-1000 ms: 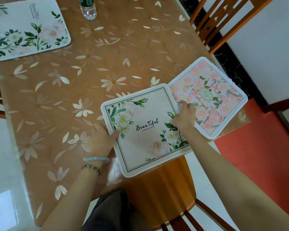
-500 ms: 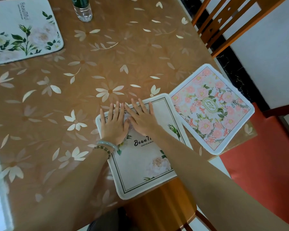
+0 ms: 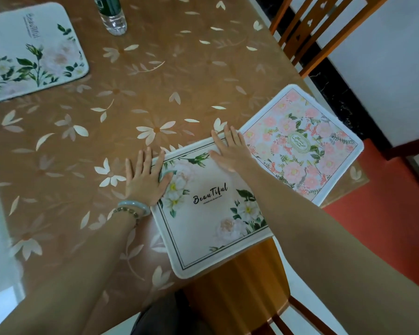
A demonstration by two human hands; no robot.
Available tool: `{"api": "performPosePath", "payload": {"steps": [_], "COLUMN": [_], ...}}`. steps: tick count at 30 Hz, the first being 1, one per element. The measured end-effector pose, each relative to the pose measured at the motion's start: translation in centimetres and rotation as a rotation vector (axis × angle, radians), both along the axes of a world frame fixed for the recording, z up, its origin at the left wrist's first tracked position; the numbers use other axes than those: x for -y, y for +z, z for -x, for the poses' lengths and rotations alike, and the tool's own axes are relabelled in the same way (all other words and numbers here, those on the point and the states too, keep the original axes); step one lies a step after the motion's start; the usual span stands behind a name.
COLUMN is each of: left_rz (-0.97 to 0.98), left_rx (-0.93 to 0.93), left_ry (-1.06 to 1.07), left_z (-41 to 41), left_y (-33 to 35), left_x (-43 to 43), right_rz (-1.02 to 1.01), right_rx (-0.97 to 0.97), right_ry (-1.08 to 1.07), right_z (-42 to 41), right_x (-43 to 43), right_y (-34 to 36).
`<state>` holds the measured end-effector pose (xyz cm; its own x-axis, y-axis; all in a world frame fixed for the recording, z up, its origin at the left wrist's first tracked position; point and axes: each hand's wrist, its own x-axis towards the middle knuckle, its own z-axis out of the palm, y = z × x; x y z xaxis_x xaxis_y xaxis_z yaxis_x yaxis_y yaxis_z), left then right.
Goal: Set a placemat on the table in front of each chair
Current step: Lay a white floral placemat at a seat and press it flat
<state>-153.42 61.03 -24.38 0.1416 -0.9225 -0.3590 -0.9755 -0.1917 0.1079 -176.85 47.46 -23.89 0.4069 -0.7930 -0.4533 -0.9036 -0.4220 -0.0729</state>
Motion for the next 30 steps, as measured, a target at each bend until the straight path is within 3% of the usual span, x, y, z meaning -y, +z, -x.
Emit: {"api": "performPosePath", "payload": {"steps": [14,20,25,30], "left_rz": [0.103,0.110,0.052,0.003], "left_rx": [-0.034,-0.039,-0.077,-0.010], "left_ry": [-0.018,-0.031,-0.110,-0.341], "left_z": [7.6,11.4,13.8,13.2], "left_y": [-0.5,0.5,1.2,0.6], "left_x": [-12.8,-16.4,-19.7,-21.3], "right_rz": [0.170,0.195,0.245,0.174], "right_rx": [0.041,0.044,0.184,0.110], "right_ry": [-0.060,-0.206,-0.144,-0.107], "right_z": [12.1,9.1,5.8,5.9], "right_x": [-17.1,-20.5,-29.3,-30.1], "right_y": [-0.8,0.2,-1.5,-1.1]}}
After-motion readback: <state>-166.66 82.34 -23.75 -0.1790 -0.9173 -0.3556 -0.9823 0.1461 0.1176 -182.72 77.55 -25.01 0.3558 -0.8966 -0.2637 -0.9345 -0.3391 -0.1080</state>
